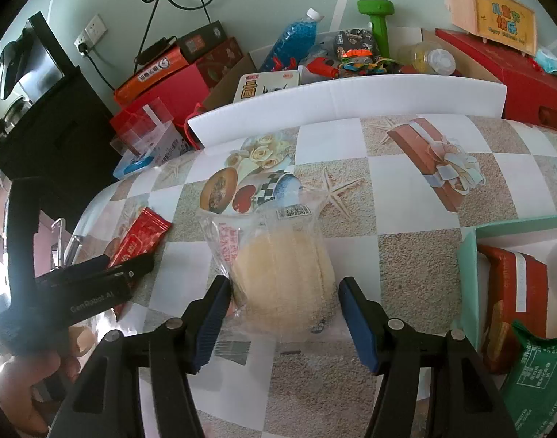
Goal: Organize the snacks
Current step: 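Grasp the clear bun bag with the right tool while the left tool grasps the red cake pack, then lift and carry the bun bag and red cake pack over the tray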
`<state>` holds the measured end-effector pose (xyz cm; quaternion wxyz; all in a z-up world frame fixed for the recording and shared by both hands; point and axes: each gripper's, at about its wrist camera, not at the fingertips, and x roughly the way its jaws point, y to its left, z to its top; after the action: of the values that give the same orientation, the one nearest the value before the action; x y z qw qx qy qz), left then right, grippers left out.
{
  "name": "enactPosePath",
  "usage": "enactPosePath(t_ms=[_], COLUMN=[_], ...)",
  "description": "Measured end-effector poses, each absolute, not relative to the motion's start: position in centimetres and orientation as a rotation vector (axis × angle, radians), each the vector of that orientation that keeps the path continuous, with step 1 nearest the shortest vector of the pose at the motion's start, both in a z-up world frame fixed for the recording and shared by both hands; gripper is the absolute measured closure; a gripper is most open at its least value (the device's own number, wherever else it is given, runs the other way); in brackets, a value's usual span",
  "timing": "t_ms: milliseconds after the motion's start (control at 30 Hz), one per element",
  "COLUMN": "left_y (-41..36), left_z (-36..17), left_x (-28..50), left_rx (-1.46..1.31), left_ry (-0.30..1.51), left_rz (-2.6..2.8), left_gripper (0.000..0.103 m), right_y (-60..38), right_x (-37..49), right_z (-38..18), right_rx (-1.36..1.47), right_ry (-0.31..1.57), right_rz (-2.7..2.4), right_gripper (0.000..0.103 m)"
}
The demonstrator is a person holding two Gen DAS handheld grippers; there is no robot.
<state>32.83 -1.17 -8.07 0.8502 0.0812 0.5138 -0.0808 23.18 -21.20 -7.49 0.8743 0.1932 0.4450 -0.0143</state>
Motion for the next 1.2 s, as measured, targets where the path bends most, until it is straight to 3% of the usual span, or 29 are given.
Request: enactPosePath(t_ms=[300, 1200], left_y=[-1.2, -2.8], left_z=[-8.0, -6.8], left_x=[31.6, 24.6], left_rx=[0.132, -0.056], left_ry=[1.090, 1.133], left_rz=[-0.148, -0.142], left_gripper=[0.043, 0.048], right_y=[-21.0, -20.7], right_x=[23.2, 18.8], right_z=[-7.5, -4.0], right_rx=[0.396, 0.366], right_ry=[0.935, 0.945], right_rz=[-0.037, -0.061], right_gripper=[0.039, 0.046])
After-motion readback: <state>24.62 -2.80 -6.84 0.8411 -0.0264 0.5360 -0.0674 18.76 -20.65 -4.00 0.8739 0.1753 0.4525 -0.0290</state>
